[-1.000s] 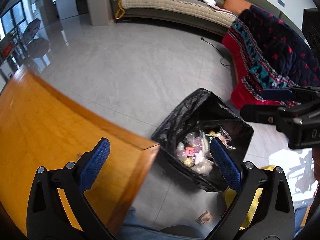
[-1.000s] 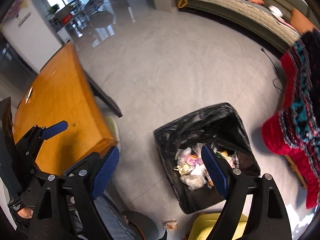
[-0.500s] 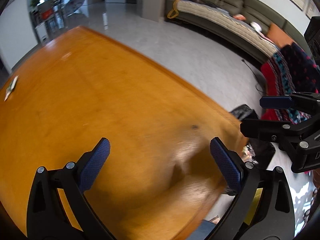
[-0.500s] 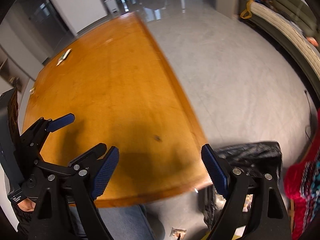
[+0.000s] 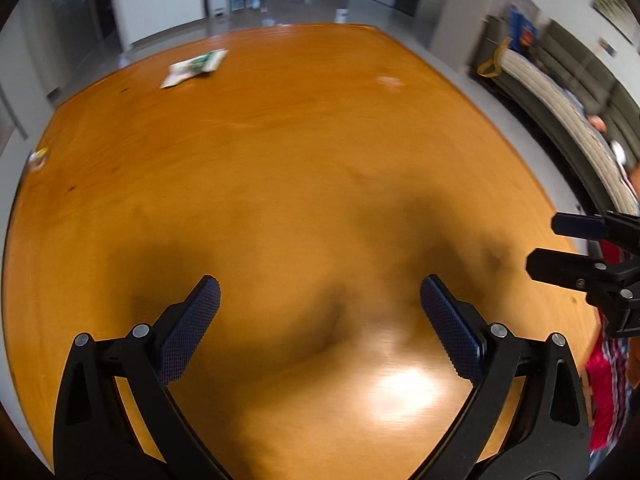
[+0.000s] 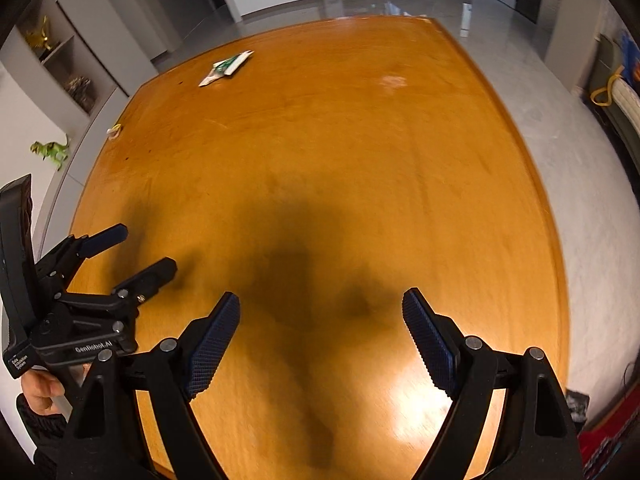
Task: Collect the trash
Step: 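Move both open tools back over the table, then grasp the yellow cup lid with the left tool while the right tool grasps the green-white snack packet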
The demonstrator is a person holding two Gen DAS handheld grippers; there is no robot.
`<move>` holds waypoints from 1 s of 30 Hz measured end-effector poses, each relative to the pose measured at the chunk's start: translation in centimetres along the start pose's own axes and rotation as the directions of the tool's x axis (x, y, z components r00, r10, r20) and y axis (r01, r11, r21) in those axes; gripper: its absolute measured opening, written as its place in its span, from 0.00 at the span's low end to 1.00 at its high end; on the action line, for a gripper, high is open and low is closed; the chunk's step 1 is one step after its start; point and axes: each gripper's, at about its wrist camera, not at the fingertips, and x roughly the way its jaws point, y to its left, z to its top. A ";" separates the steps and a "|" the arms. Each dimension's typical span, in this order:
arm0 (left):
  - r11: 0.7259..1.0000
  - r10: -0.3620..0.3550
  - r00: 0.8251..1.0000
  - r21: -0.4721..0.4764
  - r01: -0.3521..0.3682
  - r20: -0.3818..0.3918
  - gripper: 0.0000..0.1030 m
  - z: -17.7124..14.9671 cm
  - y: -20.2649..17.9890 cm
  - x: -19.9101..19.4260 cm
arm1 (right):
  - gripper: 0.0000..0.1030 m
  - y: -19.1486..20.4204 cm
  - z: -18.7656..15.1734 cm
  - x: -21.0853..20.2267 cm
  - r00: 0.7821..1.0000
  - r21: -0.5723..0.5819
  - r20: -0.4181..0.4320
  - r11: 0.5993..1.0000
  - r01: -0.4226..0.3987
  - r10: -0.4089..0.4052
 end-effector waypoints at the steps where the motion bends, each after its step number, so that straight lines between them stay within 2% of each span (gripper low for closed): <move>1: 1.000 0.017 1.000 -0.018 -0.017 0.001 0.94 0.2 1.2 0.0 | 0.82 1.1 1.3 0.9 1.000 -0.017 -0.010 1.000 -0.004 0.004; 4: 0.994 0.074 0.997 -0.082 -0.074 -0.002 0.94 0.8 5.5 0.0 | 0.82 3.1 4.0 2.7 0.999 -0.051 -0.028 0.999 -0.020 0.018; 10: 0.970 0.131 0.991 -0.203 -0.135 -0.035 0.94 1.3 13.3 0.5 | 0.82 8.5 11.6 7.0 0.997 -0.093 -0.044 0.993 -0.066 0.062; 17: 0.943 0.177 0.983 -0.277 -0.186 -0.054 0.94 3.7 20.4 0.8 | 0.82 13.0 20.0 11.2 0.997 -0.084 -0.042 0.994 -0.069 0.065; 24: 0.903 0.219 0.973 -0.363 -0.229 -0.070 0.94 6.2 27.2 1.0 | 0.82 16.3 27.5 16.5 0.998 -0.078 -0.056 0.997 0.004 -0.008; 30: 0.850 0.246 0.965 -0.458 -0.261 -0.092 0.94 8.2 33.2 1.5 | 0.82 18.5 30.0 19.8 0.992 -0.161 -0.038 0.980 0.114 -0.122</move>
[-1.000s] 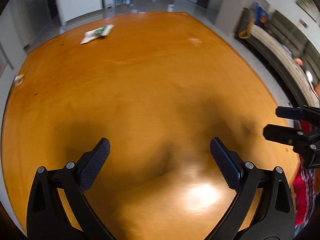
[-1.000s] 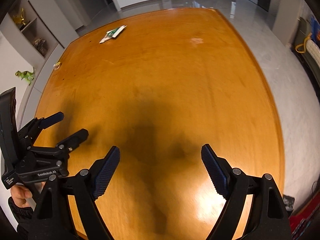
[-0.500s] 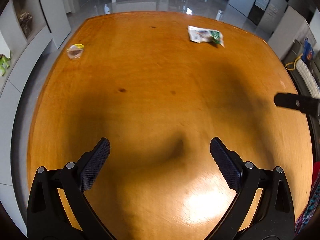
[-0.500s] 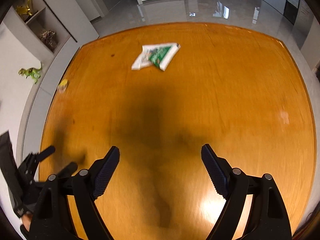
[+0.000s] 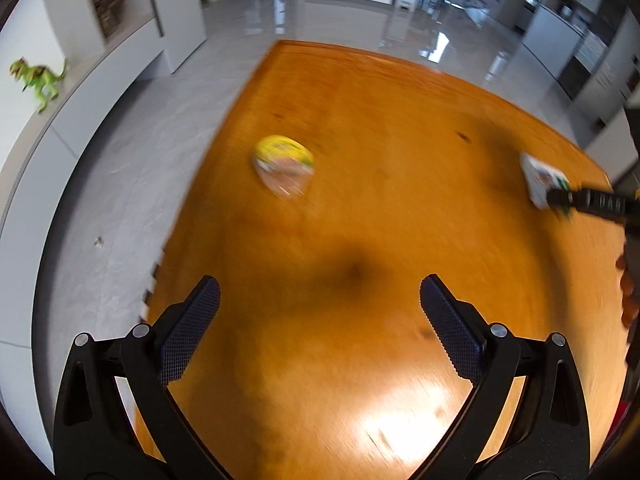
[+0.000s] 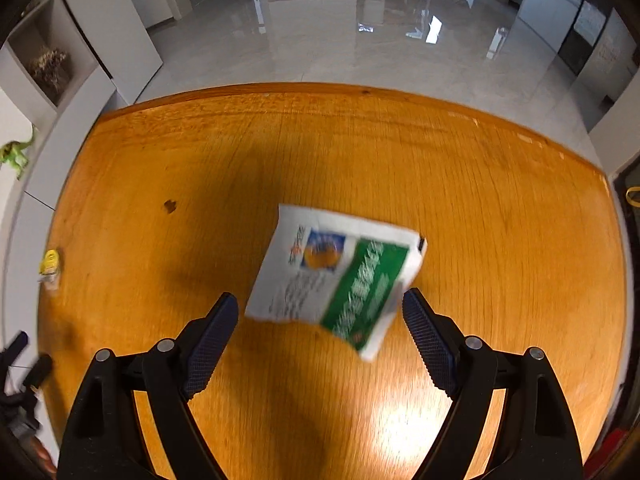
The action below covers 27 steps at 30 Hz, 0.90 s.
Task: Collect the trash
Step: 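Grasp the yellow cup lid with the left tool while the right tool grasps the green-white snack packet, then carry the cup lid and snack packet to the trash bag and release both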
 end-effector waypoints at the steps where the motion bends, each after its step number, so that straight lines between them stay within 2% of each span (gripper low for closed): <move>1: 1.000 0.003 1.000 -0.029 -0.003 -0.002 0.94 0.9 0.8 0.4 | 0.82 0.2 0.5 0.2 1.000 -0.011 0.007 1.000 0.011 -0.011; 5: 0.994 0.002 1.000 -0.105 -0.003 -0.008 0.94 3.6 2.4 1.9 | 0.80 0.5 1.5 0.9 0.999 -0.052 0.018 0.997 0.052 -0.051; 6: 0.992 -0.003 1.000 -0.126 0.001 -0.017 0.94 4.3 2.6 2.5 | 0.68 0.6 1.3 1.3 0.997 -0.075 0.006 0.994 0.078 -0.078; 8: 0.990 -0.014 0.999 -0.144 0.009 -0.033 0.94 5.2 2.5 3.3 | 0.63 0.8 1.0 1.4 0.995 -0.124 0.028 0.988 0.097 -0.094; 10: 0.987 -0.010 0.999 -0.158 0.004 -0.037 0.94 6.0 2.3 3.8 | 0.34 0.2 0.4 0.9 0.992 -0.142 0.069 0.983 0.113 -0.104; 13: 0.990 0.020 0.999 -0.139 -0.027 -0.050 0.92 6.5 1.7 4.8 | 0.24 -1.5 -0.3 0.1 0.998 -0.124 0.045 0.991 0.058 -0.053; 14: 0.992 0.034 0.998 -0.123 -0.040 -0.054 0.88 6.5 1.4 5.1 | 0.23 -1.9 -0.5 0.0 0.998 -0.120 0.036 0.992 0.046 -0.042; 15: 0.993 0.045 0.997 -0.111 -0.052 -0.062 0.73 6.5 1.2 5.3 | 0.21 -2.3 -0.8 -0.1 0.999 -0.118 0.030 0.992 0.039 -0.036; 16: 0.992 0.049 0.996 -0.109 -0.057 -0.073 0.64 6.5 1.1 5.6 | 0.19 -2.6 -1.1 -0.3 0.999 -0.120 0.025 0.992 0.035 -0.032; 17: 0.992 0.062 0.996 -0.105 -0.068 -0.060 0.61 6.4 1.1 5.3 | 0.18 -3.0 -1.3 -0.4 0.999 -0.117 0.020 0.993 0.027 -0.024; 19: 0.993 0.066 0.996 -0.096 -0.071 -0.058 0.40 6.5 0.9 5.1 | 0.11 -3.7 -1.8 -1.0 1.000 -0.100 0.017 0.995 0.008 -0.006; 23: 0.995 0.059 0.997 -0.078 -0.063 -0.049 0.35 6.1 0.5 4.7 | 0.08 -5.3 -3.9 -2.4 1.000 -0.075 0.022 0.997 -0.020 0.022; 24: 0.996 0.058 0.998 -0.073 -0.061 -0.040 0.32 6.0 0.3 4.5 | 0.07 -5.8 -4.5 -2.8 0.999 -0.075 0.026 0.997 -0.028 0.030; 27: 0.997 0.011 0.999 -0.071 -0.013 -0.035 0.29 5.3 -0.2 3.7 | 0.06 -6.8 -6.6 -4.5 0.998 -0.056 0.031 0.997 -0.057 0.059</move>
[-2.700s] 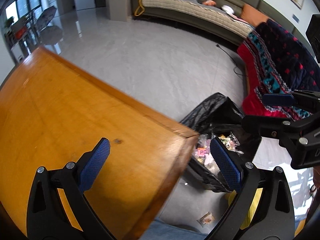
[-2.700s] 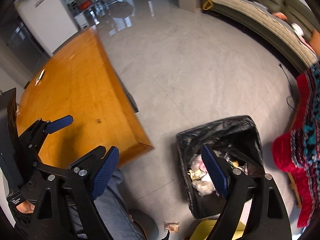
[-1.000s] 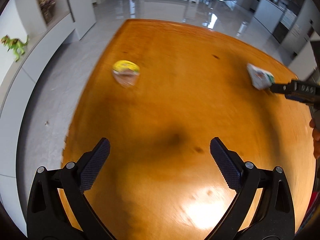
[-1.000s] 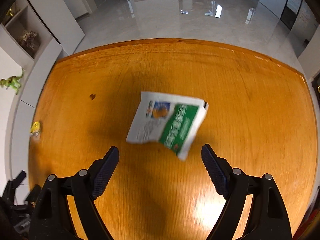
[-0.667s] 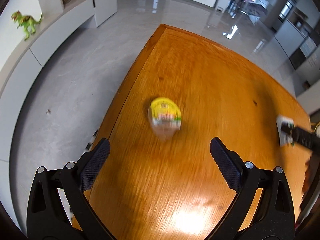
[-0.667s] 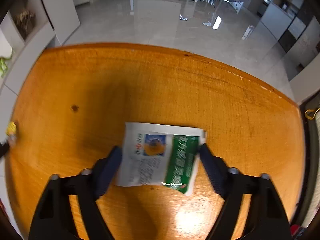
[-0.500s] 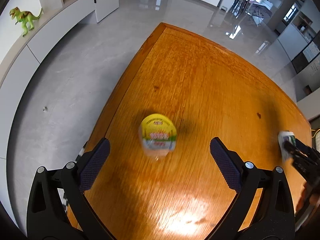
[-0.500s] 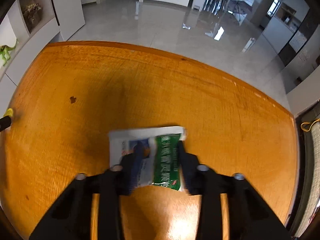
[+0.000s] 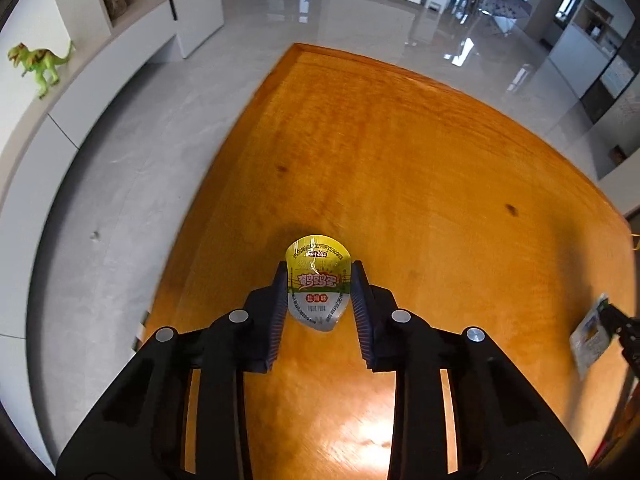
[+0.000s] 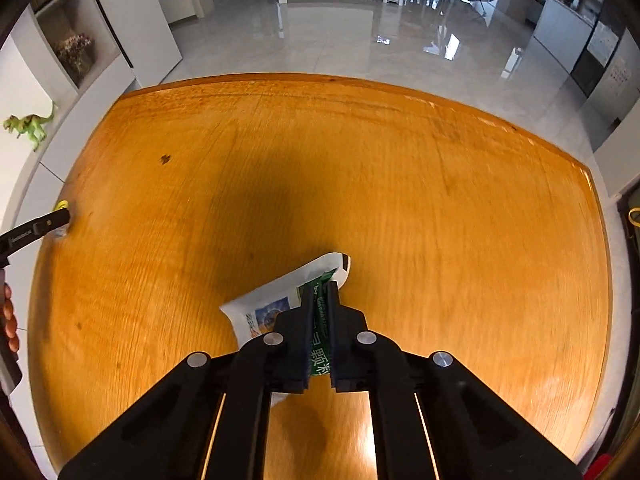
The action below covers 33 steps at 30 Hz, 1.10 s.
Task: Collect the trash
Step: 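Carry the cup lid and snack packet to the trash bag and release both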
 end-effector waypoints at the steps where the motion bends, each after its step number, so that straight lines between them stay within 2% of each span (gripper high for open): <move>1: 1.000 -0.010 1.000 0.013 0.010 0.004 0.29 -0.4 -0.4 -0.4 | 0.06 -0.3 -0.6 -0.6 1.000 0.005 0.001 1.000 -0.006 0.006; 6: 0.995 -0.083 0.997 0.064 0.082 0.006 0.29 -3.1 -2.4 -3.0 | 0.06 -1.6 -3.7 -3.3 0.999 0.047 0.007 0.998 -0.040 0.040; 11: 0.978 -0.157 0.988 0.139 0.155 0.001 0.29 -7.5 -5.4 -6.3 | 0.06 -3.5 -8.6 -6.8 0.999 0.089 0.020 0.995 -0.048 0.046; 18: 0.936 -0.255 0.967 0.245 0.253 -0.025 0.29 -14.5 -11.4 -10.6 | 0.06 -7.6 -18.0 -13.0 0.998 0.172 0.058 0.984 -0.045 0.036; 21: 0.908 -0.295 0.954 0.299 0.295 -0.044 0.29 -18.0 -14.6 -12.3 | 0.06 -9.6 -22.0 -15.5 0.997 0.210 0.079 0.977 -0.041 0.025; 24: 0.872 -0.324 0.944 0.367 0.323 -0.062 0.29 -21.6 -18.5 -13.8 | 0.06 -12.2 -27.3 -18.4 0.995 0.261 0.104 0.965 -0.028 0.001; 26: 0.837 -0.347 0.934 0.423 0.348 -0.083 0.29 -24.4 -21.5 -14.7 | 0.06 -13.9 -30.5 -20.1 0.993 0.298 0.118 0.954 -0.023 -0.013; 29: 0.769 -0.375 0.918 0.509 0.386 -0.128 0.29 -28.8 -26.3 -15.7 | 0.06 -16.6 -35.3 -22.2 0.990 0.355 0.131 0.935 0.003 -0.053; 33: 0.653 -0.413 0.891 0.620 0.436 -0.191 0.29 -34.6 -32.7 -17.1 | 0.06 -20.1 -42.4 -24.8 0.985 0.452 0.131 0.891 0.040 -0.111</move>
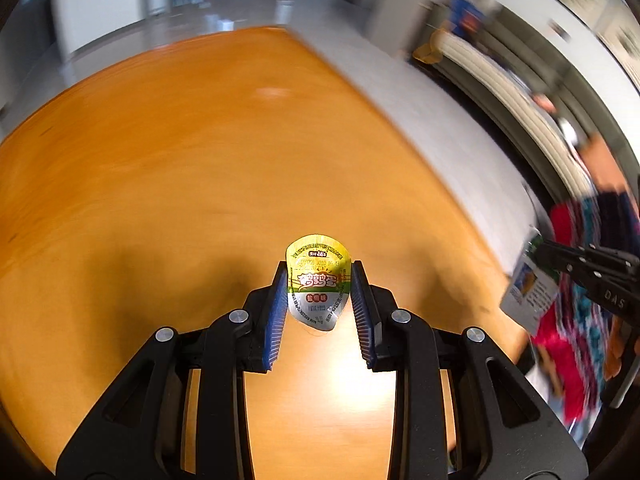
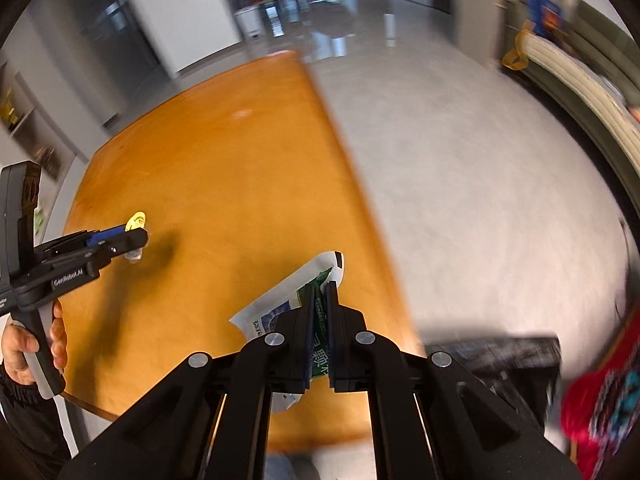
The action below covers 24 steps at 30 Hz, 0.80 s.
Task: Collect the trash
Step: 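Carry the cup lid and snack packet to the trash bag and release both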
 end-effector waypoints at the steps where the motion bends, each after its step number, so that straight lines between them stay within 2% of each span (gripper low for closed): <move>1: 0.999 -0.026 1.000 0.040 0.026 -0.010 0.29 0.0 -2.4 0.7 | 0.06 -1.9 -1.3 -0.8 1.000 0.031 0.005 0.999 0.018 -0.018; 6: 0.968 -0.111 0.991 0.218 0.123 -0.070 0.29 -1.1 -12.9 3.8 | 0.06 -9.2 -6.7 -3.8 0.996 0.176 0.018 0.981 0.078 -0.083; 12: 0.894 -0.179 0.969 0.383 0.233 -0.170 0.29 -3.7 -24.4 7.3 | 0.06 -17.5 -13.5 -6.3 0.986 0.337 0.004 0.929 0.156 -0.167; 14: 0.864 -0.206 0.954 0.417 0.282 -0.218 0.29 -5.0 -28.4 8.5 | 0.06 -19.8 -15.4 -6.9 0.982 0.388 -0.003 0.905 0.174 -0.188; 18: 0.810 -0.211 0.928 0.477 0.341 -0.306 0.29 -9.3 -33.6 10.3 | 0.06 -24.2 -19.1 -8.0 0.972 0.480 -0.035 0.849 0.222 -0.234; 21: 0.772 -0.207 0.913 0.514 0.373 -0.352 0.31 -11.5 -36.5 11.6 | 0.07 -26.4 -20.7 -7.9 0.964 0.496 -0.088 0.828 0.262 -0.253; 22: 0.758 -0.207 0.907 0.527 0.385 -0.366 0.43 -12.1 -37.5 12.0 | 0.12 -27.4 -21.3 -7.7 0.958 0.504 -0.119 0.816 0.284 -0.260; 23: 0.749 -0.197 0.905 0.537 0.387 -0.377 0.58 -12.5 -38.1 12.2 | 0.33 -28.0 -21.8 -7.6 0.951 0.522 -0.145 0.795 0.309 -0.274; 24: 0.750 -0.182 0.911 0.547 0.372 -0.371 0.92 -13.0 -38.9 12.4 | 0.56 -28.9 -22.3 -7.6 0.940 0.547 -0.169 0.765 0.340 -0.296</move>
